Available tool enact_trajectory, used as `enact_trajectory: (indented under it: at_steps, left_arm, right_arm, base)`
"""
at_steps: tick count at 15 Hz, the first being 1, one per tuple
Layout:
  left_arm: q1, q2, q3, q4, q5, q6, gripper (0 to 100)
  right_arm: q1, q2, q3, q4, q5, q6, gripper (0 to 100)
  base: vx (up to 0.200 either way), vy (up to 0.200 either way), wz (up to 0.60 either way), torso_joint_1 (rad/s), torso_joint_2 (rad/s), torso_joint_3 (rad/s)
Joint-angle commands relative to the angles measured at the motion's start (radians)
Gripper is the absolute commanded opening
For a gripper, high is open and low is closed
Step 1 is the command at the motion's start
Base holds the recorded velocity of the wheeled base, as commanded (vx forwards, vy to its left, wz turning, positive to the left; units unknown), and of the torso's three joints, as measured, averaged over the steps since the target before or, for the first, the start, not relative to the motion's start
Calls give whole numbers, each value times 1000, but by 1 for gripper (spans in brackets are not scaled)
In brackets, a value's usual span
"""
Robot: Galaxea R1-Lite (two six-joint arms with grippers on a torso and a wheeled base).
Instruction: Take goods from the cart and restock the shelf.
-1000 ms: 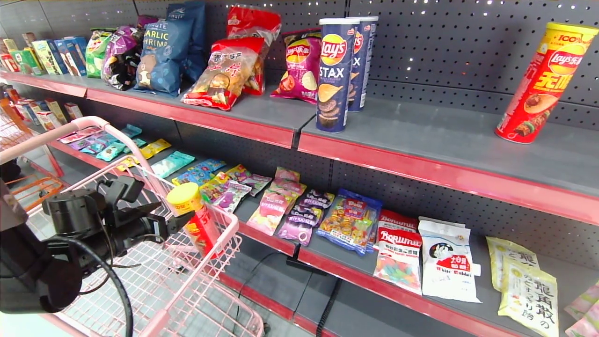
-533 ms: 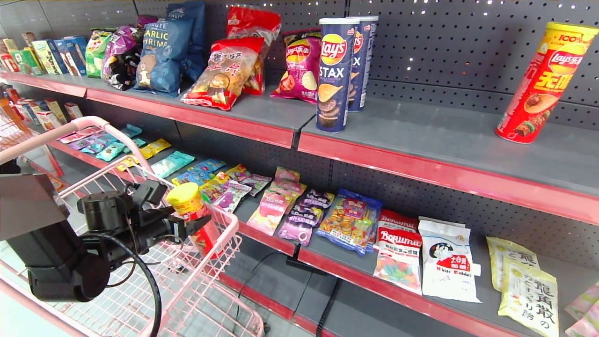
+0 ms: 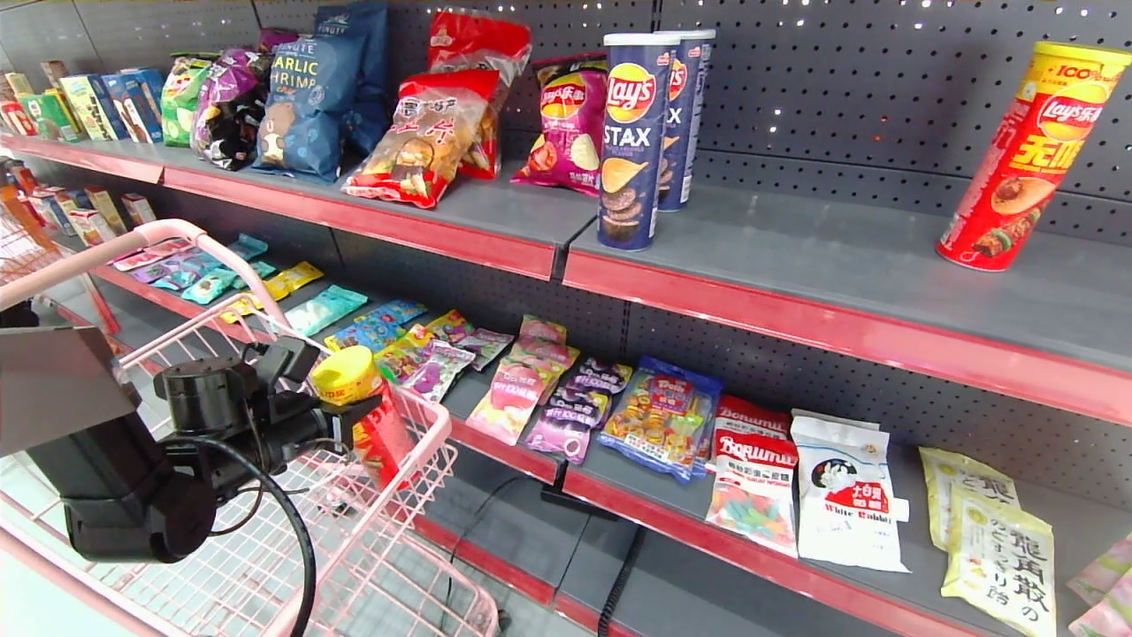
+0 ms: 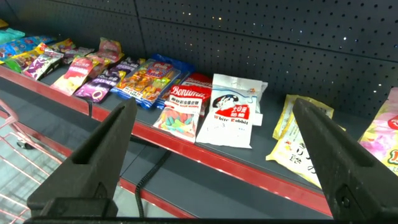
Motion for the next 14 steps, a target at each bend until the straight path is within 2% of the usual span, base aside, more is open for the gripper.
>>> enact_trajectory:
  at_steps: [1, 3, 4, 5, 6, 7, 9, 12, 14]
  left_arm:
    - [-8, -60, 34, 6, 2, -4, 0]
    - [-8, -132, 80, 7, 22, -10, 0]
    - [-8, -179, 103, 6, 28, -39, 0]
    - [-7, -235, 120, 9, 31, -84, 0]
    - [-4, -281, 132, 22, 42, -110, 0]
    - [10, -360, 143, 76, 62, -121, 0]
    - [55, -477, 129, 174, 71, -121, 0]
    - [72, -607, 137, 254, 77, -121, 0]
    - [79, -791, 114, 437, 77, -121, 0]
  right_arm:
    - [0, 1, -1, 0, 0, -2, 100]
    - [0, 1, -1, 0, 0, 0, 100]
    - [0, 1, -1, 0, 0, 0, 100]
    - [0, 1, -1, 0, 0, 0, 100]
    - [0, 1, -1, 0, 0, 0, 100]
    - [0, 1, -1, 0, 0, -2, 100]
    - [0, 1, -1, 0, 0, 0, 100]
    - [0, 1, -1, 0, 0, -2, 100]
    - [0, 1, -1, 0, 0, 0, 100]
  base:
    - [0, 0, 0, 0, 0, 0]
    - [0, 0, 0, 0, 0, 0]
    - [0, 0, 0, 0, 0, 0]
    - [0, 0, 0, 0, 0, 0]
    - [0, 0, 0, 0, 0, 0]
    - [0, 0, 0, 0, 0, 0]
    - [0, 0, 0, 0, 0, 0]
    - [0, 0, 0, 0, 0, 0]
    - [0, 0, 0, 0, 0, 0]
